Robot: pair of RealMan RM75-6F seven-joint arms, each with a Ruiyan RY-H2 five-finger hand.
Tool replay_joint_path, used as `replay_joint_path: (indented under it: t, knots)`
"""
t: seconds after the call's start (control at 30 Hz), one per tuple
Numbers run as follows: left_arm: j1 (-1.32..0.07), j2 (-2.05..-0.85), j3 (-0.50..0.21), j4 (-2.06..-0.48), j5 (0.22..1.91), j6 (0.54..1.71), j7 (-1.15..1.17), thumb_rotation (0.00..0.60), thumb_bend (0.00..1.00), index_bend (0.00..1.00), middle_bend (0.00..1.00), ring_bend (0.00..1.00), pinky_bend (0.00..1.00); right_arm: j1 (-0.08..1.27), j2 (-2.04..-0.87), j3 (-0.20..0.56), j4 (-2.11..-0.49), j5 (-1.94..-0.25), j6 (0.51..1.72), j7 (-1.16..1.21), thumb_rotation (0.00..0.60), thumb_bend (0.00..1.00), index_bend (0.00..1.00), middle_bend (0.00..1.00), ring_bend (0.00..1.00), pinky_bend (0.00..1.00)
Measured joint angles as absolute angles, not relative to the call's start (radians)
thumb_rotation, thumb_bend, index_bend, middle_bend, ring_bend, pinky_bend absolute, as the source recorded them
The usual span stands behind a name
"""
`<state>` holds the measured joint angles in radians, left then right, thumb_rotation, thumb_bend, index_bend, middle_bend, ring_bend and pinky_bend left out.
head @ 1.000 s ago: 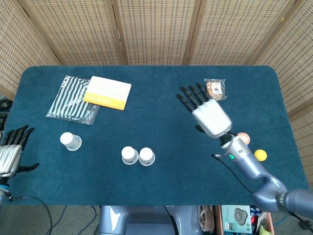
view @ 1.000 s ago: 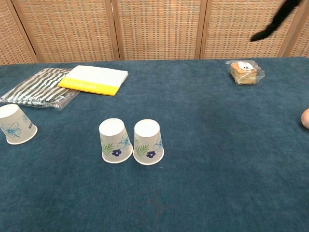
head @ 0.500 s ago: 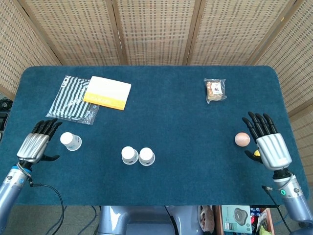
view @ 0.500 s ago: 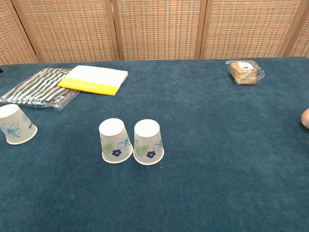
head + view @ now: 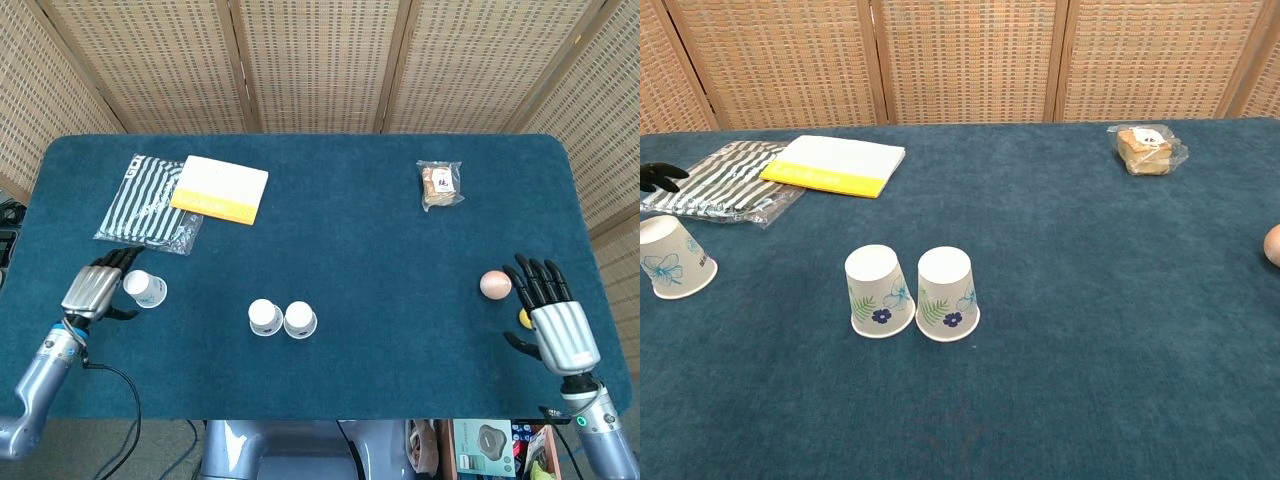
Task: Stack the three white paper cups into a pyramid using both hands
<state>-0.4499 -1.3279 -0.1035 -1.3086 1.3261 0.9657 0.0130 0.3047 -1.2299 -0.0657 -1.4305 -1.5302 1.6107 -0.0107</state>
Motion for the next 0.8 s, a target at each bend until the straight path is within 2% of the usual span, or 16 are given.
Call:
replay_joint_path:
  t: [0.3, 0.5, 0.8]
  knots:
    - [-0.455, -1.374, -0.106, -1.262, 1.322, 0.994, 0.025, 0.6, 0.22, 0.15, 0.28, 0.26, 0.37, 0.29, -1.232, -0.042, -1.422, -1.543, 1.6, 0.002, 0.6, 0.0, 0.0, 0.0, 0.0, 0.0]
    - [-0.457, -1.395, -0.111, -1.238, 1.315, 1.01, 0.04, 0.6, 0.32, 0.26, 0.34, 0.31, 0.42, 0.281, -1.235, -0.028, -1.425, -1.554, 1.598, -0.01, 0.6, 0.0, 0.0, 0.0, 0.0, 0.0]
    - [-0.468, -1.41, -0.11, -1.227, 1.304, 0.992, 0.029, 0.6, 0.33, 0.29, 0.37, 0.33, 0.44, 0.269, -1.238, -0.008, -1.422, -1.56, 1.589, -0.01, 0.6, 0.0, 0.0, 0.0, 0.0, 0.0]
